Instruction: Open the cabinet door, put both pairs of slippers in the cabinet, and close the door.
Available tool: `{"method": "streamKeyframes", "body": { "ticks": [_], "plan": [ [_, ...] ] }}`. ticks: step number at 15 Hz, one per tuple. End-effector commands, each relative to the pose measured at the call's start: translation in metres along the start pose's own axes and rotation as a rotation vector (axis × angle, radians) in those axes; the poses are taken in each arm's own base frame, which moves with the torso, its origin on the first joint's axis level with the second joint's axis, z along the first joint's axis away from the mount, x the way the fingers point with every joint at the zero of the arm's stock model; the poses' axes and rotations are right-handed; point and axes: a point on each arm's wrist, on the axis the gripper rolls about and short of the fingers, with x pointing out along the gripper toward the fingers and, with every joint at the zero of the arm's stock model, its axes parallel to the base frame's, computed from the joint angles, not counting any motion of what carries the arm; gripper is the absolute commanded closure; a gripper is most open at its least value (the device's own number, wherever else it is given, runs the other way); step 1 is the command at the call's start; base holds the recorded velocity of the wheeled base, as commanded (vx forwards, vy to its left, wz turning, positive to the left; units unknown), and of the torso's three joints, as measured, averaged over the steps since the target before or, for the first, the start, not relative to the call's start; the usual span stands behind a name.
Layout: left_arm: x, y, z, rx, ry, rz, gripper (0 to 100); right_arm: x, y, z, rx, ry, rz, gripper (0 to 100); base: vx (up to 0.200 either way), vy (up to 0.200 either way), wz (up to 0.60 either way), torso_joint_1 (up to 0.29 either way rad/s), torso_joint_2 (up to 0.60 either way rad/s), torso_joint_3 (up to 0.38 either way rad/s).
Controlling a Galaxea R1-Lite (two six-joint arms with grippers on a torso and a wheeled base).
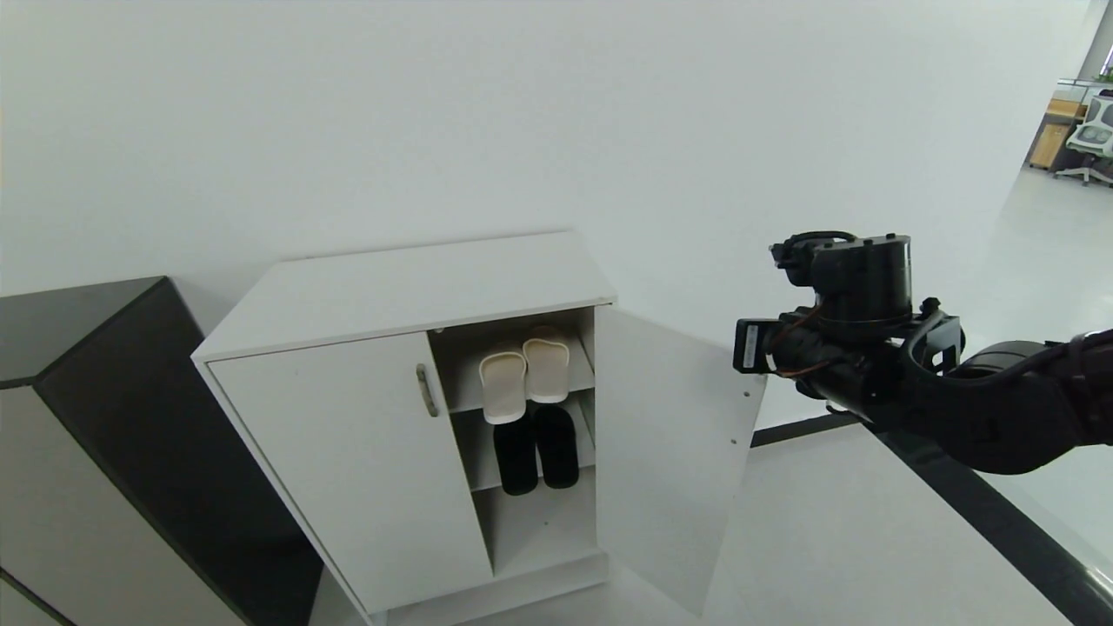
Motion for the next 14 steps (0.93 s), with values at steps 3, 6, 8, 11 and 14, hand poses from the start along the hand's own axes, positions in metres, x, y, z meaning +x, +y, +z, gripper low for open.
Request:
{"method": "streamKeyframes", "body": {
  "ticks": [3, 6, 8, 11, 14],
  "plan": [
    [0.000, 0.000, 0.000, 0.000, 0.000, 0.000, 100, 0.025, -0.006, 0.000, 0.016, -0.018, -0.039, 100, 0.000, 0.000, 0.00, 0.000, 0.00, 0.000],
    [0.000, 0.000, 0.000, 0.000, 0.000, 0.000, 100, 0.043, -0.013, 0.001, 0.041, -0.026, -0.066, 100, 0.000, 0.000, 0.00, 0.000, 0.00, 0.000],
    [0.000, 0.000, 0.000, 0.000, 0.000, 0.000, 100, 0.060, -0.018, -0.004, 0.045, -0.014, -0.092, 100, 0.000, 0.000, 0.00, 0.000, 0.00, 0.000],
    [0.000, 0.000, 0.000, 0.000, 0.000, 0.000, 100, 0.079, -0.027, -0.011, 0.051, -0.002, -0.124, 100, 0.000, 0.000, 0.00, 0.000, 0.00, 0.000],
    [0.000, 0.000, 0.000, 0.000, 0.000, 0.000, 100, 0.096, -0.035, -0.017, 0.059, -0.016, -0.146, 100, 0.000, 0.000, 0.00, 0.000, 0.00, 0.000]
  ]
}}
